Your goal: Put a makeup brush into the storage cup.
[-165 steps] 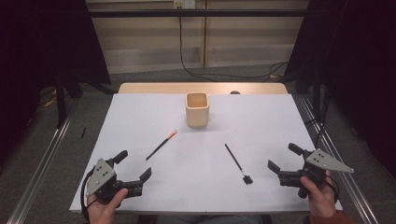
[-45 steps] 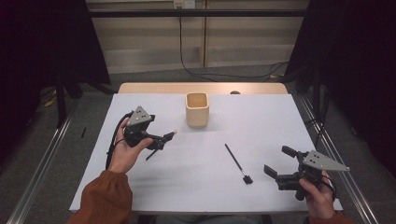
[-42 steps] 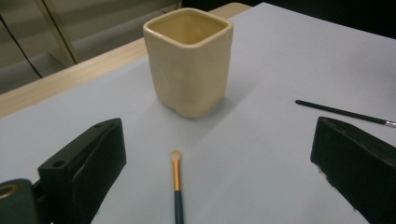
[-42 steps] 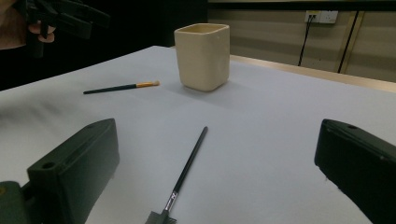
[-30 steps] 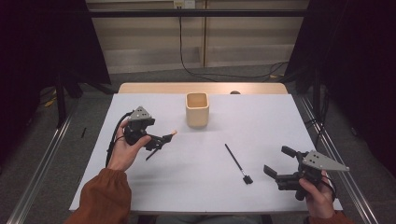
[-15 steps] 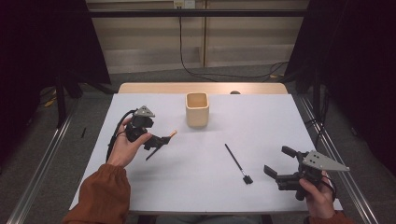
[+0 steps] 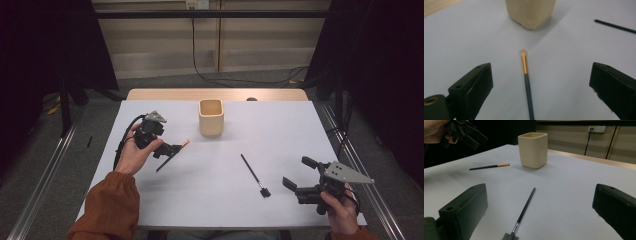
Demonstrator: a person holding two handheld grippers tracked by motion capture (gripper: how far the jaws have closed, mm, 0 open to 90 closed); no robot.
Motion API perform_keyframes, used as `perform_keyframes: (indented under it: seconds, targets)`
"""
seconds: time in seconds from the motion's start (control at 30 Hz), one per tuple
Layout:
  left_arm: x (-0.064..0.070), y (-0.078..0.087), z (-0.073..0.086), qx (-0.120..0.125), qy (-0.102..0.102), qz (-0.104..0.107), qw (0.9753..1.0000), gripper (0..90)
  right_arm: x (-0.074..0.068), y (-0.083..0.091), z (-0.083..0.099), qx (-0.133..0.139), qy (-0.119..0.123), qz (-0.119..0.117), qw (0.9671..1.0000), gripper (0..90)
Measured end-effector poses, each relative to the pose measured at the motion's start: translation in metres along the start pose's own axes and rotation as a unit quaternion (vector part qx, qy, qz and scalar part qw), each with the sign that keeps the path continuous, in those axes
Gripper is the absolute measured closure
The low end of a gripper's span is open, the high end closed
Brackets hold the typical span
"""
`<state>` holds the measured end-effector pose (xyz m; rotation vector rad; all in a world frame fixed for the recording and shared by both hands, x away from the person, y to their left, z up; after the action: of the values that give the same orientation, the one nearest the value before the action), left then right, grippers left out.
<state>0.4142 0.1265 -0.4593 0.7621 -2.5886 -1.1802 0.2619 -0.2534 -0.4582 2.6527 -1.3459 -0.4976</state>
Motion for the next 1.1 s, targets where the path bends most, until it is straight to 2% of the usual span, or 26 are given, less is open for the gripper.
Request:
perform_keyframes:
  seconds: [0.1,0.23,0.33,0.37,0.57,0.6,0.67,0.7,0.77,0.97,1.0,1.07,1.1]
  targets:
    - [-0.001,-0.003,0.001,-0.005,-0.005,0.003,1.0000,5.1,0.000,0.000,0.000,-0.002,0.001,-0.001,1.0000,0.0]
    - [-0.004,-0.006,0.003,-0.012,0.001,0.007,0.9999,5.2,0.000,0.000,0.000,-0.002,0.001,0.000,1.0000,0.0]
    - [-0.004,-0.007,0.005,-0.025,-0.005,0.015,0.9996,5.2,0.000,-0.001,0.001,-0.003,0.001,-0.001,1.0000,0.0]
    - [-0.003,-0.007,0.005,-0.024,0.000,0.017,0.9996,5.2,0.000,-0.001,0.001,-0.003,0.001,-0.001,1.0000,0.0]
    - [-0.005,-0.005,0.001,-0.042,-0.016,0.010,0.9989,5.7,-0.001,-0.001,0.001,-0.002,0.001,-0.001,1.0000,0.0]
    - [-0.004,-0.008,0.003,-0.052,-0.014,0.020,0.9983,5.7,-0.001,-0.001,0.000,-0.002,0.001,-0.001,1.0000,0.0]
    - [-0.005,-0.010,0.005,-0.060,-0.020,0.022,0.9977,5.7,-0.001,-0.001,0.000,-0.002,0.002,-0.001,1.0000,0.0]
    - [-0.005,-0.013,0.008,-0.076,-0.024,0.022,0.9966,5.7,0.000,-0.001,0.001,-0.003,0.001,-0.001,1.0000,0.0]
    - [-0.004,-0.014,0.008,-0.078,-0.018,0.025,0.9965,5.7,0.000,-0.001,0.001,-0.002,0.002,0.000,1.0000,0.0]
    - [-0.004,-0.016,0.007,-0.099,-0.028,0.024,0.9944,5.7,-0.001,-0.001,0.001,-0.003,0.003,-0.001,1.0000,0.0]
    - [-0.004,-0.015,0.008,-0.108,-0.039,0.027,0.9930,5.7,-0.001,-0.001,0.001,-0.002,0.002,-0.001,1.0000,0.0]
    - [-0.002,-0.015,0.010,-0.114,-0.037,0.034,0.9922,6.5,0.000,-0.001,0.001,-0.002,0.003,-0.001,1.0000,0.0]
    - [-0.002,-0.016,0.013,-0.123,-0.036,0.035,0.9911,6.5,0.000,-0.001,0.001,-0.002,0.003,-0.001,1.0000,0.0]
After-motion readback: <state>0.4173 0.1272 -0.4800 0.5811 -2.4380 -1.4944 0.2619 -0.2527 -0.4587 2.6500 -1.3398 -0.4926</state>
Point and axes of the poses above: each handheld gripper's, and its own axes: y roughly backward along the jaws, z roughly out of its underside, x roughly to its right, the point moved 8 cm from there along -y, roughly forward along the jaws, and after that the axes turned 8 degrees about -y, right-handed, at the moved point
